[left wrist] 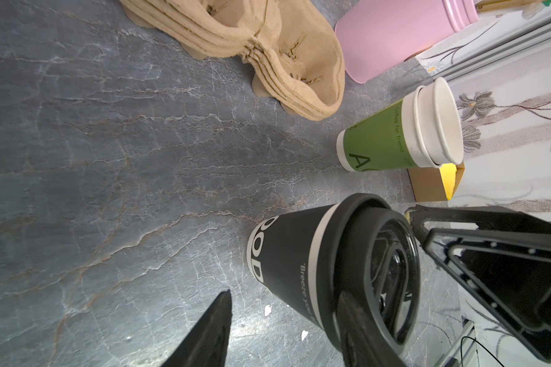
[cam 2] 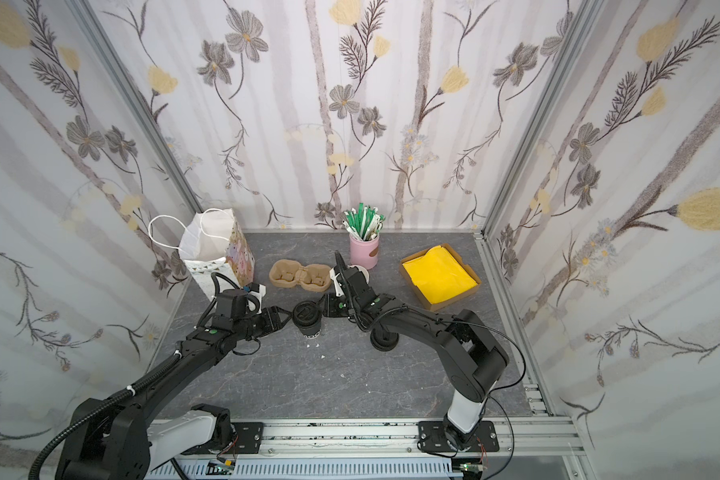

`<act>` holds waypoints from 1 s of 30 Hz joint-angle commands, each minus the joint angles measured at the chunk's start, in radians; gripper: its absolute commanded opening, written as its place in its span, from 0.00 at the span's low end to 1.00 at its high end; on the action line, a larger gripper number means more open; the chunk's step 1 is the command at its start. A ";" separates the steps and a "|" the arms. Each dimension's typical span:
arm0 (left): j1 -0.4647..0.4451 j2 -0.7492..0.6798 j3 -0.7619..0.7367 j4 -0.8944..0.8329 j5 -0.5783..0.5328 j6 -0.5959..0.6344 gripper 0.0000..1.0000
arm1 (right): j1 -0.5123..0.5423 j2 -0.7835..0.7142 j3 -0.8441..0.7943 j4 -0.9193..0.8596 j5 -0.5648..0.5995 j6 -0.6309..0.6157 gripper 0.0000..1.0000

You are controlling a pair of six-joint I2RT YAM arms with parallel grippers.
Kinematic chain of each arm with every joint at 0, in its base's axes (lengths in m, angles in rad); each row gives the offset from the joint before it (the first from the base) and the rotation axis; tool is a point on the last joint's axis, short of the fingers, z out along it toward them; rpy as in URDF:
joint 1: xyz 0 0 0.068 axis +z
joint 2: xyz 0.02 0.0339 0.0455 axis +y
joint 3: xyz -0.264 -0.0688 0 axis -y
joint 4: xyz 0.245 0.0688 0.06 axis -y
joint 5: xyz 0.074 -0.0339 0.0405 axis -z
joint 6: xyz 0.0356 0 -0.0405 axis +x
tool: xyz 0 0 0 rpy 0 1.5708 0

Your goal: Pack the takeout coffee

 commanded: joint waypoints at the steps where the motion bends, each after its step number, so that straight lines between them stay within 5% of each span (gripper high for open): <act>1: 0.000 -0.023 0.010 0.019 0.003 0.007 0.57 | 0.012 -0.032 0.012 0.006 0.050 -0.021 0.40; 14: 0.046 -0.213 -0.019 0.035 -0.149 0.021 0.74 | 0.153 0.030 0.217 -0.227 0.308 -0.180 0.61; 30: 0.095 -0.201 -0.028 0.034 -0.132 0.004 0.76 | 0.203 0.128 0.341 -0.319 0.361 -0.217 0.78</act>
